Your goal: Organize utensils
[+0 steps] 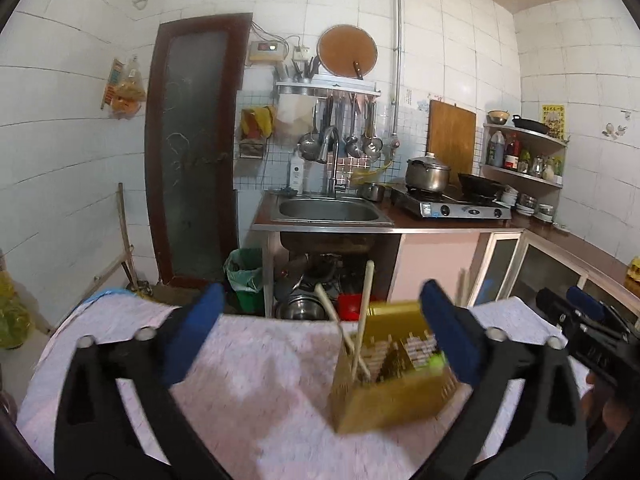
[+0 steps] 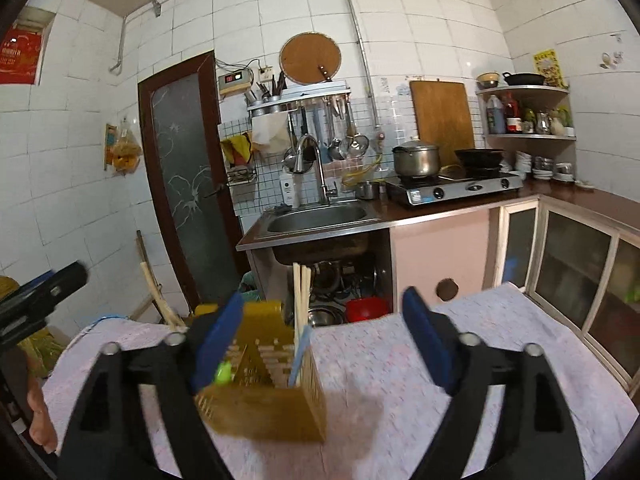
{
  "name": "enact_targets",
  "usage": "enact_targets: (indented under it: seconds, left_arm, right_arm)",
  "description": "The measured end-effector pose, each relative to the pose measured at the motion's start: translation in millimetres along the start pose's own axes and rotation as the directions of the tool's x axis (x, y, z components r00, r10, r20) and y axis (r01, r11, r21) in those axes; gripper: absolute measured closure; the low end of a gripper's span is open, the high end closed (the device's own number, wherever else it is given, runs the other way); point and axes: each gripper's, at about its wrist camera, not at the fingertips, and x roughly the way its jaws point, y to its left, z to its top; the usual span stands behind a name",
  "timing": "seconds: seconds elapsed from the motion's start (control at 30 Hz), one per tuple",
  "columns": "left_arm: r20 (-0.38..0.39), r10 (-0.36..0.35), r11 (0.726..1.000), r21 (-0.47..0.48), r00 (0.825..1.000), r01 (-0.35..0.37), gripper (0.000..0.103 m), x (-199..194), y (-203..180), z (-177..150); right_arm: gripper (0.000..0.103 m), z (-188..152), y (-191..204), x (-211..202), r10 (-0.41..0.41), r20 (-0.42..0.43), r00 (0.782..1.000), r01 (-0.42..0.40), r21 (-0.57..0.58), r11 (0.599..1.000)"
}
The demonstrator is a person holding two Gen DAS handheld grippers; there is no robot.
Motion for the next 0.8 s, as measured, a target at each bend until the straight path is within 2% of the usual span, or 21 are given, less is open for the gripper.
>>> enact_targets:
  seconds: [0.07,0.17,0.4,0.57,0.8]
  left_arm:
    - [0.002,-0.006,1.0,-0.002,1.0,0.006,0.005,-25.0,3.8,-9.2]
    - [-0.024,-0.029,0.999,-0.023,0.999,0.028,0.005,-59.9,13.9,-32.7]
    - [-0.072,0.026,0.998,-0.047,0.997,-0.029,0.005,-116.4,43.0,-107.7]
    - [-0.114,0.048,0.996,-0.065,0.992,-0.056,0.005,-129.5,55.1,-146.7]
    - [-0.058,0.083,0.995,-0.052,0.995,-0.086,0.005,-142.2,57.6,-176.3]
  right_arm:
    - [0.01,-5.1,0.2,-23.6,0.003,0.005,1.0,-0.003,-0.017,1.0]
    - [0.006,-18.7,3.8,-56.6,-0.002,0.007,1.0,0.002,-0.035,0.999]
    - [0.005,-78.4,17.4,-119.5,-0.044,-0.003,0.999,0.043,-0.076,0.996]
    - [0.005,-118.7,36.6,-144.5,-0.033,0.003,0.999,0.033,-0.106,0.994]
    - [0.005,-158.1,44.9,-157.0,-0.03,0.031,0.999,0.033,-0.104,0.994]
